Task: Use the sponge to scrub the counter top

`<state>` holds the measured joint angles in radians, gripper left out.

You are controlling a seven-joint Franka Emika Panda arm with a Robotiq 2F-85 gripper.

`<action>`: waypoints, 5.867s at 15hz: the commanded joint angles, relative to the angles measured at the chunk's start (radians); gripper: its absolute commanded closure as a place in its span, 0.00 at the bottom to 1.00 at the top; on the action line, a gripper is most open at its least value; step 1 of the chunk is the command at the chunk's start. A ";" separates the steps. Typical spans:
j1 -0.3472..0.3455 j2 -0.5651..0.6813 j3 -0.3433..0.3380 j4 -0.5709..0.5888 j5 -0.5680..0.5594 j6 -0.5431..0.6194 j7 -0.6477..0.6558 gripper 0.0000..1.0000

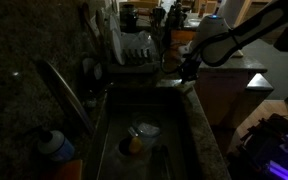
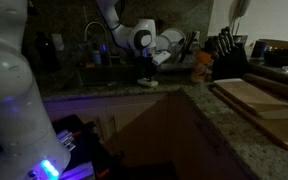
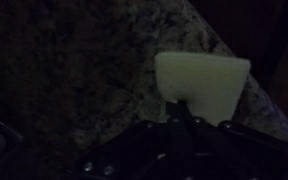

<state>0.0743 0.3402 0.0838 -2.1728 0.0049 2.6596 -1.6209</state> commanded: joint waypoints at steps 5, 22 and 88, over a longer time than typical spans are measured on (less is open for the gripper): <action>-0.051 0.085 0.100 0.007 0.051 -0.041 -0.063 0.99; -0.069 -0.134 0.032 -0.004 -0.023 0.062 0.009 0.97; 0.050 -0.078 0.136 -0.056 0.003 -0.367 -0.279 1.00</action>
<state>0.1303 0.2757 0.1832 -2.1983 -0.0334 2.3400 -1.8991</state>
